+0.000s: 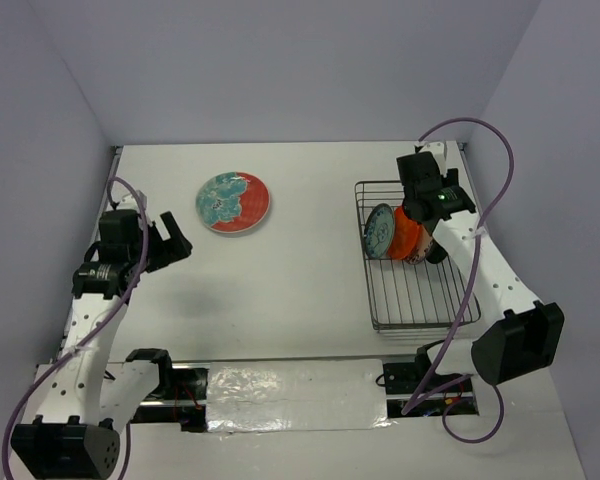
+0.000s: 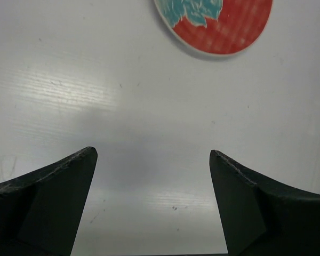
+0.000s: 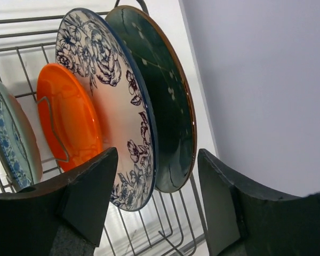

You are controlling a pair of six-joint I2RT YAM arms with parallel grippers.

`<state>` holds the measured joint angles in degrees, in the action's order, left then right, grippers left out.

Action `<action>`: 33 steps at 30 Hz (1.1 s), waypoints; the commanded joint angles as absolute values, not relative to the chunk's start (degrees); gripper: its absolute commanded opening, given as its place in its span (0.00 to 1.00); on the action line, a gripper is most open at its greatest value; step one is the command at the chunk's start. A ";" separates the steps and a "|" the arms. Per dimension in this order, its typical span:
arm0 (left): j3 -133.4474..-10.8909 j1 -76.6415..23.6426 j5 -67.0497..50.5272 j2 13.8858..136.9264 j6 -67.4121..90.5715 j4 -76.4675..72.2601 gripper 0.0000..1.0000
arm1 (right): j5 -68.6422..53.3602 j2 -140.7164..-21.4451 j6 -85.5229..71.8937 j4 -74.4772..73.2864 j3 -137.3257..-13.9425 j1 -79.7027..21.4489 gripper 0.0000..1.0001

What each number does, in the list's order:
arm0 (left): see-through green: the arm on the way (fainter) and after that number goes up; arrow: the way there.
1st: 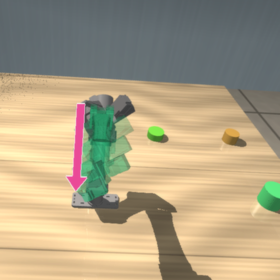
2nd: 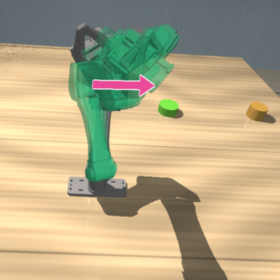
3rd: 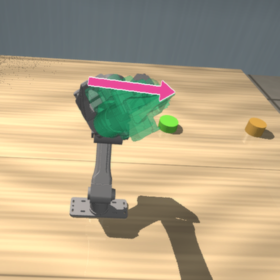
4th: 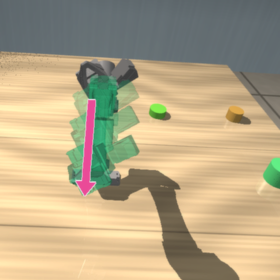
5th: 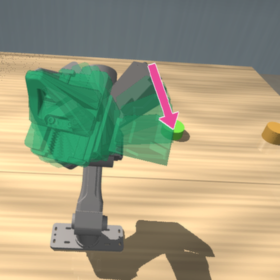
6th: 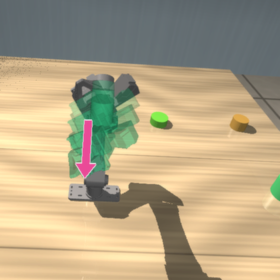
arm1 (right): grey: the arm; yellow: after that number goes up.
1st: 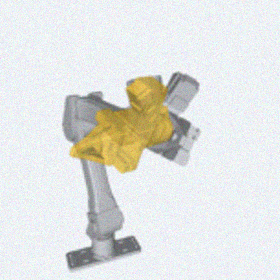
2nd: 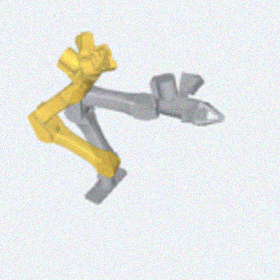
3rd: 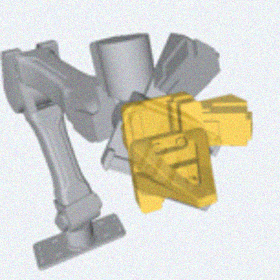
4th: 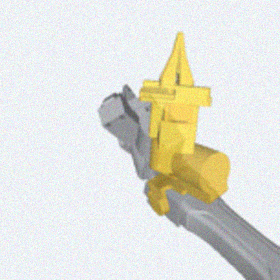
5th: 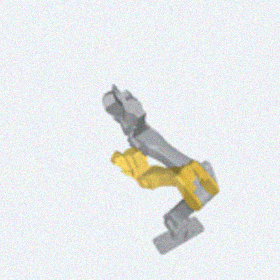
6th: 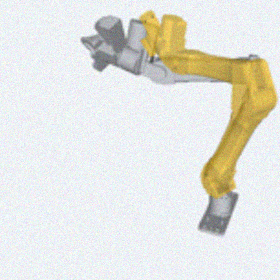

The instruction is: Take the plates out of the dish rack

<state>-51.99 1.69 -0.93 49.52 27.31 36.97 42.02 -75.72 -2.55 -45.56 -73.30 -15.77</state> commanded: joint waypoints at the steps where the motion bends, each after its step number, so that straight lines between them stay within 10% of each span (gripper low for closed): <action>1: -50.62 0.44 -2.63 46.32 25.14 35.60 1.00 | 40.52 -74.44 -2.37 -41.13 -72.25 -15.21 0.68; 16: -49.31 0.44 -4.22 46.67 24.96 33.93 0.99 | 45.17 -76.73 -3.86 -39.11 -68.03 -14.94 0.16; 33: -49.31 -1.84 -4.22 46.50 25.31 34.01 1.00 | 53.26 -73.04 -1.94 -42.80 -77.07 -15.99 0.00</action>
